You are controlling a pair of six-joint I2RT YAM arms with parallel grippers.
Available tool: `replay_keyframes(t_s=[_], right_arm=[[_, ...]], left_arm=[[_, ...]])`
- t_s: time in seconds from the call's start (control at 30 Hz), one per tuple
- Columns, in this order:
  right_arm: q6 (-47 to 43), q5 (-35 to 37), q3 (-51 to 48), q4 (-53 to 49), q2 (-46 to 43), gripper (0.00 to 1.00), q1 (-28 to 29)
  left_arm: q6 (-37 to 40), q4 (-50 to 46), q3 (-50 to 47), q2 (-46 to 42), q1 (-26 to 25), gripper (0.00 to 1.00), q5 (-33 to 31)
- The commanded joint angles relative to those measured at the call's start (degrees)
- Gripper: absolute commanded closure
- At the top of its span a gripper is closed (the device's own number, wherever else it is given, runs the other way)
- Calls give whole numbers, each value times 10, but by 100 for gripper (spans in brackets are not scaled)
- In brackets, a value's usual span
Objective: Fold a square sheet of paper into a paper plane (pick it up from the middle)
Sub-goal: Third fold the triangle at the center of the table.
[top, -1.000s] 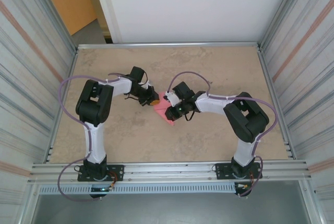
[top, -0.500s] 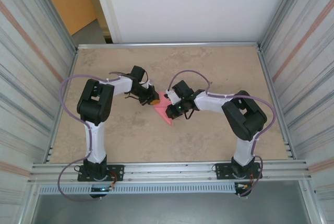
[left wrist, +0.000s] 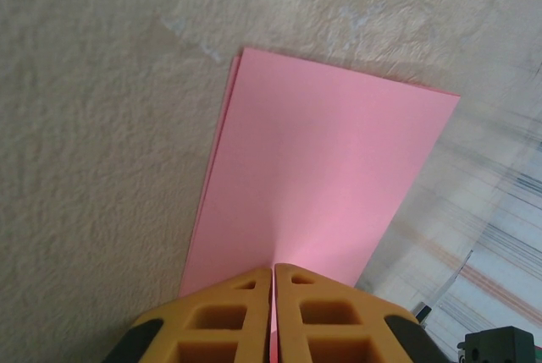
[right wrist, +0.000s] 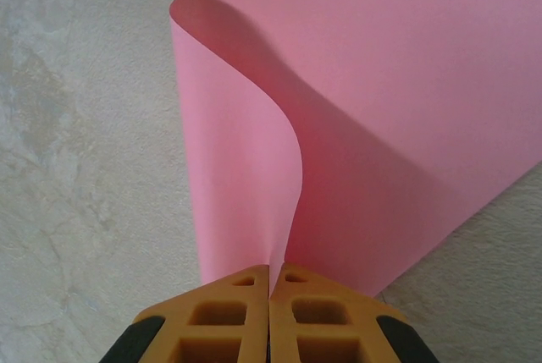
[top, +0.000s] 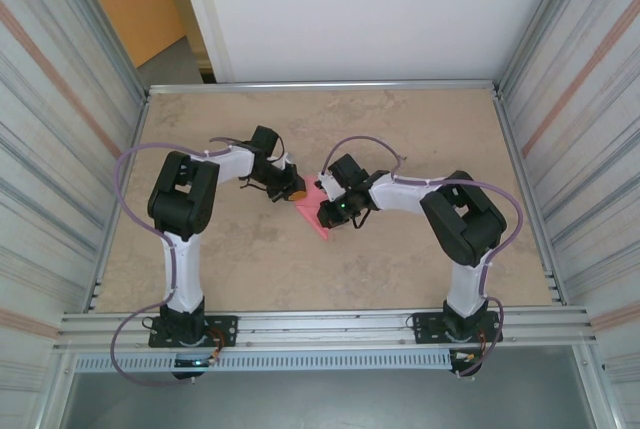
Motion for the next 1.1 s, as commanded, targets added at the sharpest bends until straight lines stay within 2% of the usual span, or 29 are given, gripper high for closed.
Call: replay_keyframes(t_s=[0.0,1.07], right_arm=[[11,2,16,-20,12,91,-2],[15,30,14,-32,1,91,-2]], left_arm=[[5,-19,-4,16,-5,90,-15],[4,-18,-7,19,-5,91,-17]])
